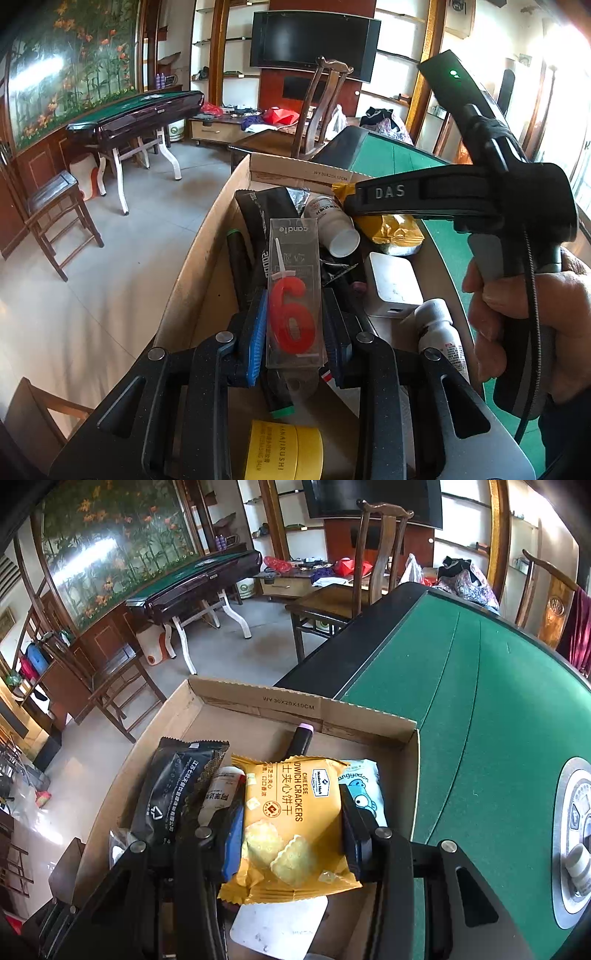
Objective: Organize objects
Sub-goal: 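Lower the candle package and cracker bag into the tray and open both grippers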
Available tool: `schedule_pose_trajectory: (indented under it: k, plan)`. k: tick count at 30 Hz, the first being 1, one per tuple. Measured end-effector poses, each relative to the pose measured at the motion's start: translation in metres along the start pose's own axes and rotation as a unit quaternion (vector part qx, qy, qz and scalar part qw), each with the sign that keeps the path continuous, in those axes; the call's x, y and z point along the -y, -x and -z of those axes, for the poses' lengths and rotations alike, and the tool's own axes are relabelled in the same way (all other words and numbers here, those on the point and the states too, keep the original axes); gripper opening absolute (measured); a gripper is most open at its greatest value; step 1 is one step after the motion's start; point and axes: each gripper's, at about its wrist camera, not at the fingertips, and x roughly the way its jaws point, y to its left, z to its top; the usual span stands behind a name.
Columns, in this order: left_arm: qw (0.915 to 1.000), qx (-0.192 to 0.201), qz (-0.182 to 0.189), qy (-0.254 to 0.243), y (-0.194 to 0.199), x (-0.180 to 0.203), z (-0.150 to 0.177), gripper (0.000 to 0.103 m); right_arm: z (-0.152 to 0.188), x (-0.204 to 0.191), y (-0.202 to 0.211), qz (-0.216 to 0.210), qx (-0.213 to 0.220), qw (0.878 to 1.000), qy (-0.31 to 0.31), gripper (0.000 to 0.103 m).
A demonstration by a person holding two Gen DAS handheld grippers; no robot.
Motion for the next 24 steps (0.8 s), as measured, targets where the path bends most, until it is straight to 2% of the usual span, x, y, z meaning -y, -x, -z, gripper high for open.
schedule_pose_trajectory:
  k: [13,24]
  plan:
    - [1.0,-0.002,-0.006,-0.004,-0.0062,0.0025,-0.0025,0.028,-0.0048,-0.0002,-0.0092,0.013,-0.005,1.0,0.009,0.044]
    - [0.9999,-0.009,0.004,0.007,-0.0071,-0.0039,-0.0016,0.028,-0.0051,0.0025,-0.0088,0.013,-0.008,1.0,0.007,0.046]
